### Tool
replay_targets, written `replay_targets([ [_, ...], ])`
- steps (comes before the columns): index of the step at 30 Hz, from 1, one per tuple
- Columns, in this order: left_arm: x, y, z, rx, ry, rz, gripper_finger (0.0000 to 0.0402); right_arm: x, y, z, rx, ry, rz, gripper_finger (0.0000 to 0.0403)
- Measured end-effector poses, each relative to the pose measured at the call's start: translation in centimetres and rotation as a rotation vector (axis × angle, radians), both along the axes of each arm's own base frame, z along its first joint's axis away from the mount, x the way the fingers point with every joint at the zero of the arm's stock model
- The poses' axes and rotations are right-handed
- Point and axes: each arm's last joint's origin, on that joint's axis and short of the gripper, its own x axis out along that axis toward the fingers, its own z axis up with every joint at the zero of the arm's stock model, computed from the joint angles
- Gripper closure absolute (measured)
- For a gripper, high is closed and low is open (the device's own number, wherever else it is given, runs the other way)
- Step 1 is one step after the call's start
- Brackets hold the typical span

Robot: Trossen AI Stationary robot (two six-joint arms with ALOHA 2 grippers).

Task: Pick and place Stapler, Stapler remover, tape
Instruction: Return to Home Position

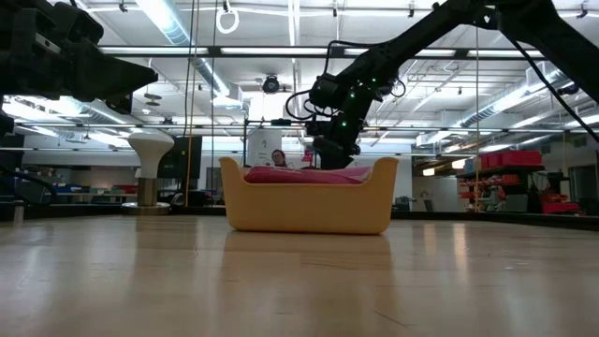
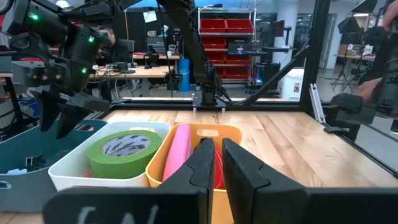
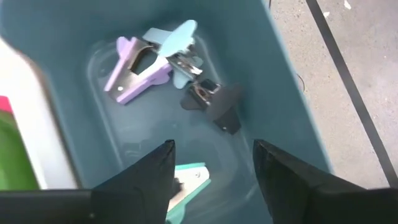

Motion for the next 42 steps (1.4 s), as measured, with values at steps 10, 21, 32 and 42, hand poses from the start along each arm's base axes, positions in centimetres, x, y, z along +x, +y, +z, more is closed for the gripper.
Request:
replay_targets([
  [10,0.0,0.0,0.0,0.0,0.0,0.0,0.0365,1.1,2.1,1.2,-0.032,-0.013,0.042,0.024],
  [21,0.0,0.0,0.0,0.0,0.0,0.0,0.0365,2.5,6.4,3.3,-0.051,-0.047,0.14,0.031],
  [32,0.0,0.0,0.0,0.0,0.0,0.0,0.0365,4.9,12.5,3.8,-0.046,-0.078,0.292,0.0366],
  [42,0.0,0.0,0.0,0.0,0.0,0.0,0.0365,6.5,15.6,4.4,0.03,-0.225,0.295,0.04],
])
